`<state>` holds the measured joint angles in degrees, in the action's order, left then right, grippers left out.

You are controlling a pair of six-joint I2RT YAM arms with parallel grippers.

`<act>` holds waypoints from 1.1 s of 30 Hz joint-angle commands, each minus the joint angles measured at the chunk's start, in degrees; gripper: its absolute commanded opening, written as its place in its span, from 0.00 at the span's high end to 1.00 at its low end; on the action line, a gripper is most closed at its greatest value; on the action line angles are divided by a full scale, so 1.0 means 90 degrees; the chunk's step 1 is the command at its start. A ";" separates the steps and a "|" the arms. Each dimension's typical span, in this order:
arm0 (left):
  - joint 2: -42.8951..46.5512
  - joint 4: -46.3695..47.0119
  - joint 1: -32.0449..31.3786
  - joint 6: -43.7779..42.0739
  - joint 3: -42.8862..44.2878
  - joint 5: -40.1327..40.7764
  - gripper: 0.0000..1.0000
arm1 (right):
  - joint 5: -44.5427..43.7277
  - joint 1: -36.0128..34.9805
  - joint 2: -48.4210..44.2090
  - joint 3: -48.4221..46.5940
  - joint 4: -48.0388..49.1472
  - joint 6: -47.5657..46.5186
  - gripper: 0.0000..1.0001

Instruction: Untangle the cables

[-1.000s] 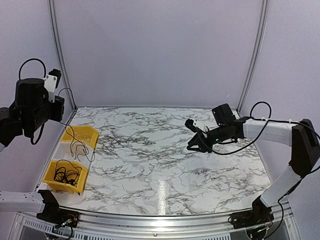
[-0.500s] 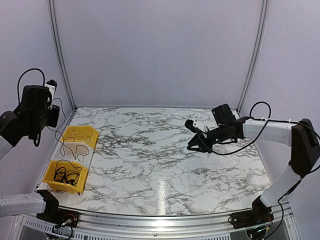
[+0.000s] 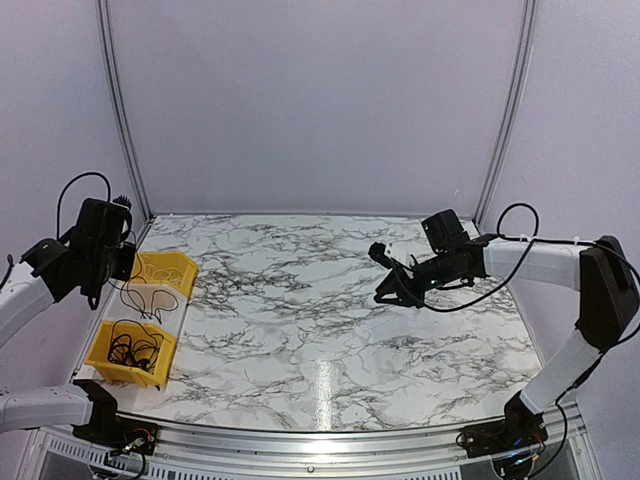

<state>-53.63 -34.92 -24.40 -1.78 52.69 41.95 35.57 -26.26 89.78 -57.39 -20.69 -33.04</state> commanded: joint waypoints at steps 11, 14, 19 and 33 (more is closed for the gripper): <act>-0.1166 0.1486 0.1145 0.0839 -0.0728 -0.0819 1.00 | -0.0006 0.0022 0.0087 -0.0097 -0.0177 -0.0175 0.74; -0.1419 0.1457 0.1488 0.0970 -0.0733 -0.1132 1.00 | 0.0009 0.0018 0.0111 -0.0120 -0.0232 -0.0194 0.74; -0.1582 0.1344 0.1676 0.1202 -0.0875 -0.1603 1.00 | 0.0042 0.0025 0.0137 -0.0146 -0.0304 -0.0252 0.74; -0.1006 0.0393 0.1686 0.2393 -0.1004 -0.2108 1.00 | 0.0032 0.0018 0.0203 -0.0176 -0.0367 -0.0285 0.74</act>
<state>-64.60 -26.13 -9.63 13.63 44.12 25.43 35.59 -26.26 90.59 -57.39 -23.20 -34.81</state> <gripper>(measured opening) 0.024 0.256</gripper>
